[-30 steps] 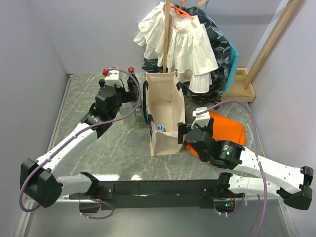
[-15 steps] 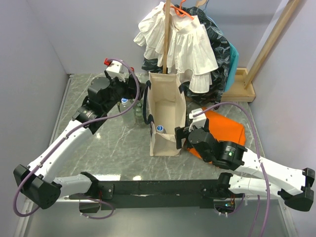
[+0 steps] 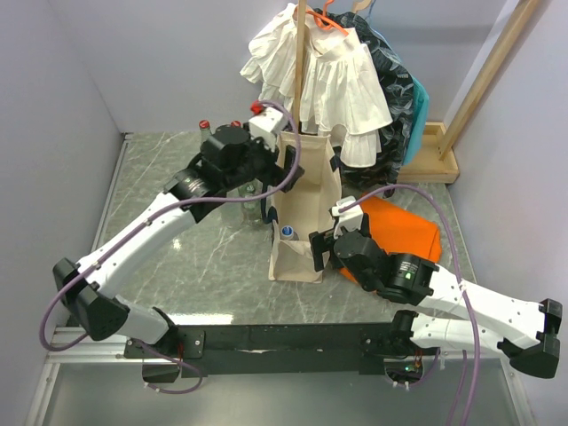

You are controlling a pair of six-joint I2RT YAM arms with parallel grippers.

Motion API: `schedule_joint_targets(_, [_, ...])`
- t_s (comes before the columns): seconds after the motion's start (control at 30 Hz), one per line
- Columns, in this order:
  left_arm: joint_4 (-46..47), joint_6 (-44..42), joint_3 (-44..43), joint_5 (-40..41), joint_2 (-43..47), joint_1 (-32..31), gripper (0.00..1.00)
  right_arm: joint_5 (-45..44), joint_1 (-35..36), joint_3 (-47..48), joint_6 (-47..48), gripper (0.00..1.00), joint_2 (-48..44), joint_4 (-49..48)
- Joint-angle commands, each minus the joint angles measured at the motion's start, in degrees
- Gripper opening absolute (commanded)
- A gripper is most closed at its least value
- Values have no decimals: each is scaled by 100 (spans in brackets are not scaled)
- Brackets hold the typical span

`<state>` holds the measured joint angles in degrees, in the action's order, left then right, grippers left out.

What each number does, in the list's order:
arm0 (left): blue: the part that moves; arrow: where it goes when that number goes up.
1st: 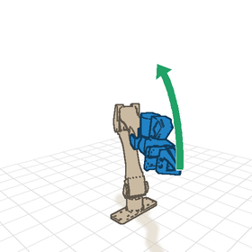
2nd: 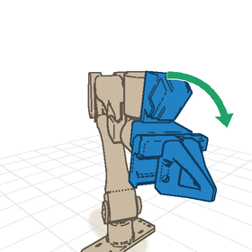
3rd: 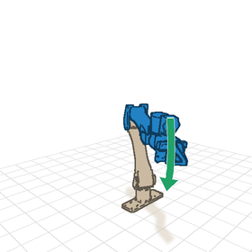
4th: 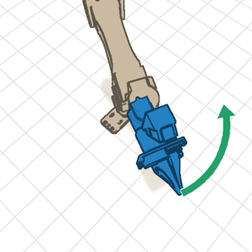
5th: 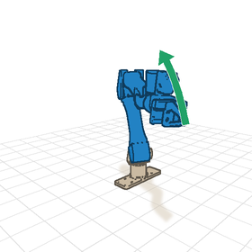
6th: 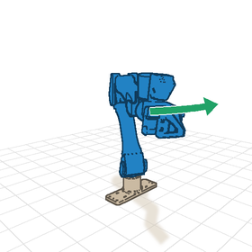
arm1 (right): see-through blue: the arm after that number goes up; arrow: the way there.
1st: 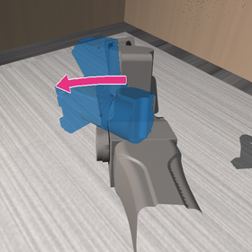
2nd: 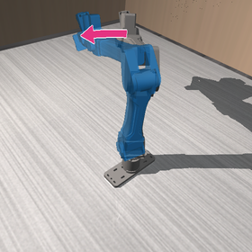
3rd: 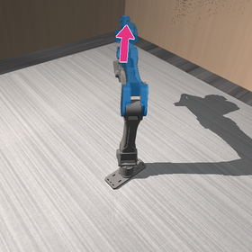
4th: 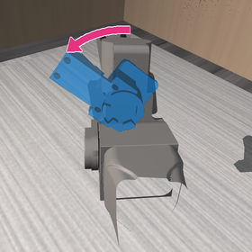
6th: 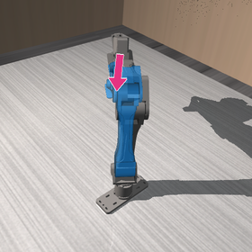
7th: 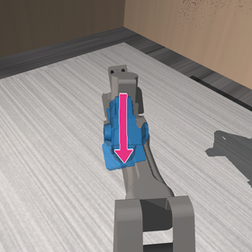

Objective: Take the beverage out of the canvas bag
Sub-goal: Adjust the drink in the canvas bag.

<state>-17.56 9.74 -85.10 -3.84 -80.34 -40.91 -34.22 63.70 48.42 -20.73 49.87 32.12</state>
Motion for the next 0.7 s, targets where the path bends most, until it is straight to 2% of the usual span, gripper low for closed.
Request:
schedule_joint_targets(0.0, [-783,-376,-542,6,-245,-198,94,117,-7,-88,113,100,67,198])
schedule_joint_targets(0.13, [-1126,-446,-683,6,-263,-278,94,82,-7,-123,104,100,23,189])
schedule_joint_targets(0.4, [-2434,-578,-1176,-196,-474,-374,93,12,-7,-61,87,100,84,189])
schedule_joint_targets(0.67, [-2533,-543,-701,-451,-316,-532,91,-6,-7,44,87,100,173,216])
